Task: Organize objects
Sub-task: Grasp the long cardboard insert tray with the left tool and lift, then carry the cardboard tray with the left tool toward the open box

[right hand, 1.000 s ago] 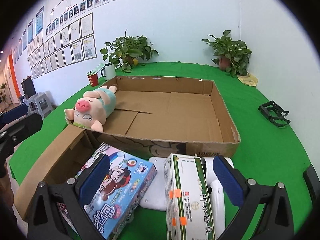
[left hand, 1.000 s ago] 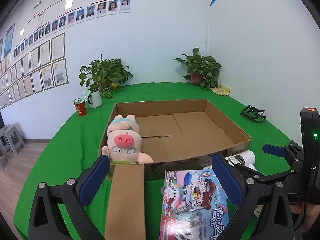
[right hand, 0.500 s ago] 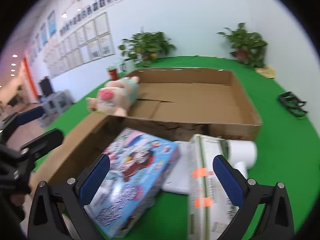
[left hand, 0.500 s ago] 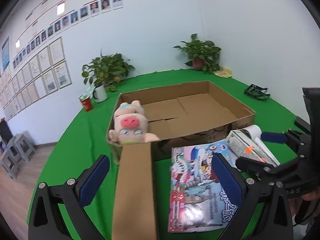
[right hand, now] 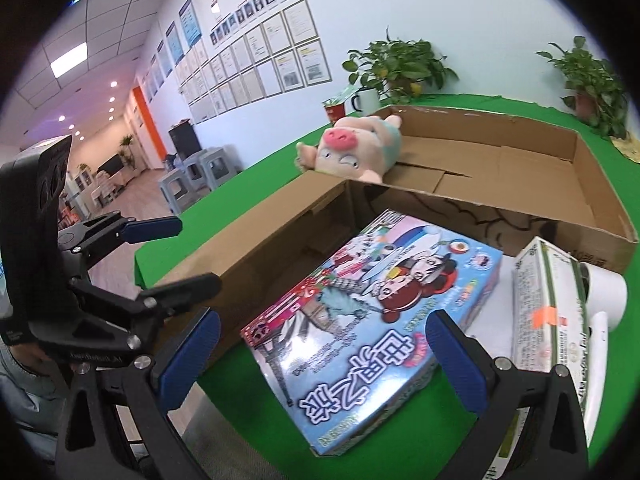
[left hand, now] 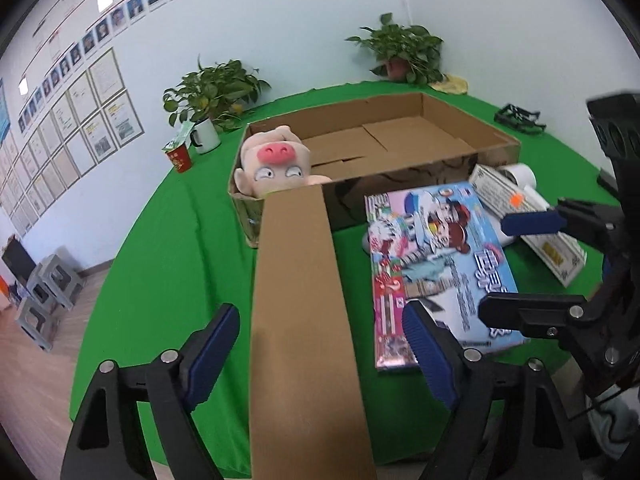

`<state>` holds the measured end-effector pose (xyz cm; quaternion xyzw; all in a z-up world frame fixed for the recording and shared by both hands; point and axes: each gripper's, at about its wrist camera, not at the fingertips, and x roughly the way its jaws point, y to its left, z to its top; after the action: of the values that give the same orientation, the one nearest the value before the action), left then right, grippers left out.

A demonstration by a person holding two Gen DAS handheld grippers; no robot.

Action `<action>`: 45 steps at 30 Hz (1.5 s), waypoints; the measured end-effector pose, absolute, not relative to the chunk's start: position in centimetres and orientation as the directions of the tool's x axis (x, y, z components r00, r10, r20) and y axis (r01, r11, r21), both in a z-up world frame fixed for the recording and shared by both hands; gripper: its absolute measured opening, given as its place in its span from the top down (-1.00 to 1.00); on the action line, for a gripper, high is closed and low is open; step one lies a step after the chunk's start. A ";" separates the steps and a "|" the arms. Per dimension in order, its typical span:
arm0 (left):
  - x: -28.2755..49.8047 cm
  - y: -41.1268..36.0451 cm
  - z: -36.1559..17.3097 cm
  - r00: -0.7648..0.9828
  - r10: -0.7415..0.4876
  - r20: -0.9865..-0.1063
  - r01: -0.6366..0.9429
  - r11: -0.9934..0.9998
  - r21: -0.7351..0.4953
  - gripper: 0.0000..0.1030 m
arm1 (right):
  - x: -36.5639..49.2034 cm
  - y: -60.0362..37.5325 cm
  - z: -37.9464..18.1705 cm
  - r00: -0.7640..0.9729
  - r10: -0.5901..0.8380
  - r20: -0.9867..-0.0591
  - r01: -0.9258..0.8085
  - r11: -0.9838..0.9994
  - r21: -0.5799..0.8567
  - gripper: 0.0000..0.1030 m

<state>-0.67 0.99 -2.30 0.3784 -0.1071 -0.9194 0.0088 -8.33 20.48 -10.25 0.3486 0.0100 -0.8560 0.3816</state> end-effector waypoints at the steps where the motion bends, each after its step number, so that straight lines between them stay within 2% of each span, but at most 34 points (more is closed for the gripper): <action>1: -0.6 1.1 -2.5 -0.709 -0.100 -0.698 -0.072 -0.974 0.214 -0.43 | -8.3 20.3 -10.4 -0.455 -0.652 -0.607 0.668 -0.701 0.251 -0.99; 2: -0.7 1.1 -2.8 -0.702 -0.106 -0.704 -0.074 -0.972 0.221 -0.26 | -8.2 20.1 -10.5 -0.447 -0.656 -0.608 0.672 -0.695 0.254 -0.99; 5: -1.2 0.2 -3.5 -0.673 -0.122 -0.729 -0.058 -0.974 0.217 -0.05 | -8.0 19.8 -10.8 -0.428 -0.656 -0.621 0.678 -0.688 0.259 -0.99; 13: -1.0 -2.7 -2.7 -0.679 -0.106 -0.727 -0.040 -0.983 0.180 0.25 | -7.8 18.8 -11.3 -0.398 -0.666 -0.631 0.680 -0.676 0.284 -0.99; 19: -0.1 -6.2 -2.2 -0.660 -0.141 -0.738 0.047 -0.988 0.146 0.49 | -7.2 17.3 -10.9 -0.370 -0.691 -0.621 0.702 -0.646 0.301 -0.99; 26: 1.1 -11.4 -3.2 -0.613 -0.112 -0.782 0.152 -0.988 0.022 0.84 | -6.6 14.8 -10.6 -0.314 -0.727 -0.610 0.726 -0.598 0.340 -0.99; 29: 1.5 -12.2 -4.3 -0.596 -0.044 -0.802 0.144 -0.988 -0.052 0.88 | -6.4 14.0 -10.4 -0.296 -0.740 -0.604 0.730 -0.583 0.357 -0.99; 33: 2.2 -11.3 -4.7 -0.603 -0.014 -0.798 0.118 -0.990 -0.071 0.88 | -6.3 13.4 -10.1 -0.296 -0.731 -0.614 0.727 -0.590 0.352 -0.99; 37: 2.6 -10.0 -4.8 -0.604 0.063 -0.794 0.097 -0.984 -0.152 0.83 | -6.5 13.8 -9.9 -0.320 -0.714 -0.623 0.708 -0.617 0.343 -0.99; 41: 2.8 -8.8 -4.8 -0.609 0.143 -0.781 0.082 -0.967 -0.241 0.77 | -6.6 14.5 -9.4 -0.379 -0.662 -0.647 0.705 -0.660 0.262 -0.98; 45: 2.7 -8.9 -4.9 -0.594 0.164 -0.788 0.112 -0.953 -0.283 0.76 | -7.4 16.0 -9.0 -0.402 -0.638 -0.657 0.661 -0.699 0.275 -0.90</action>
<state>2.74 -8.90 -4.88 0.4504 0.1531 -0.8795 -0.0147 -7.43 15.96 -9.05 0.3856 0.0146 -0.8370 0.3880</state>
